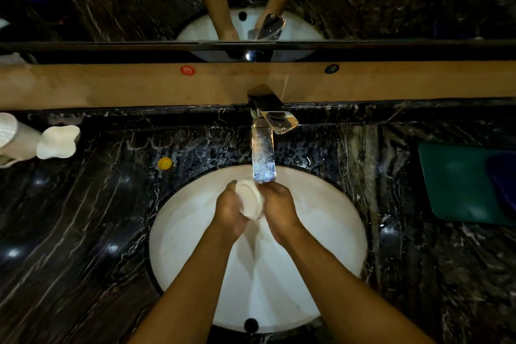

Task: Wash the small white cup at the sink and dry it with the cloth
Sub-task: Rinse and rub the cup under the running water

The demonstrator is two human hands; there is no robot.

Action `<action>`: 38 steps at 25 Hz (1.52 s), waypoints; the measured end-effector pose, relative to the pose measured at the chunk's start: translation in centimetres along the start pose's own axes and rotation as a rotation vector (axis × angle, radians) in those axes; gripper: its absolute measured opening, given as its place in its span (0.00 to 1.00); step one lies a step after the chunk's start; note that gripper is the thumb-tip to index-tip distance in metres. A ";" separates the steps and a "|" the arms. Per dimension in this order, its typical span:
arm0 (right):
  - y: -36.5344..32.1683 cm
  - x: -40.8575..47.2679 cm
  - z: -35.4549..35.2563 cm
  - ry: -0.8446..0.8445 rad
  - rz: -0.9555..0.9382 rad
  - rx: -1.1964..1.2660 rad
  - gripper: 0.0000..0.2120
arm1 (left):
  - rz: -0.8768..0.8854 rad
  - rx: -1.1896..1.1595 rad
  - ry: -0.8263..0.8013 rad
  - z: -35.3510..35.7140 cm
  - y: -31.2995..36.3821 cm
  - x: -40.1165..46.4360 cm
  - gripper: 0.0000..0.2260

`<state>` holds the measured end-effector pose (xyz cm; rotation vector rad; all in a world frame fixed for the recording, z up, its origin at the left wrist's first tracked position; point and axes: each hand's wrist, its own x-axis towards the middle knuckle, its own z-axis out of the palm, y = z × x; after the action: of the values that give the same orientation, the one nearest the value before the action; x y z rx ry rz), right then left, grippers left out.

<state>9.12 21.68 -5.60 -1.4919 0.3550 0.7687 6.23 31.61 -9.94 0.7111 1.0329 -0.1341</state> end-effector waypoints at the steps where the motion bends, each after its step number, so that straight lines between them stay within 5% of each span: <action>1: -0.2 0.4 -0.2 0.018 0.015 -0.040 0.07 | 0.082 0.097 0.019 -0.1 -0.1 -0.2 0.17; 6: -1.3 1.4 -0.6 0.061 0.160 -0.037 0.07 | 0.210 0.343 0.058 0.5 0.4 -0.7 0.11; 12: 0.1 0.3 -0.5 -0.036 0.074 0.204 0.10 | -0.055 -0.043 -0.020 0.3 0.8 -1.1 0.18; 18: -1.1 1.4 -0.9 0.095 0.226 -0.069 0.13 | 0.073 0.233 0.078 0.1 -0.2 -1.9 0.10; 22: -1.1 1.3 -1.0 -0.053 0.227 0.173 0.12 | 0.158 0.239 0.077 0.2 0.8 -2.0 0.10; 27: 0.4 0.7 -0.9 -0.069 0.247 0.379 0.10 | 0.113 -0.055 0.174 0.5 1.1 -2.0 0.09; 38: -0.8 0.7 -0.8 -0.118 0.274 0.434 0.16 | 0.232 0.184 0.081 0.8 1.0 -1.7 0.17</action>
<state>10.33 21.14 -5.50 -0.9976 0.6036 0.9239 6.35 31.48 -7.80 1.0053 1.0159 0.0010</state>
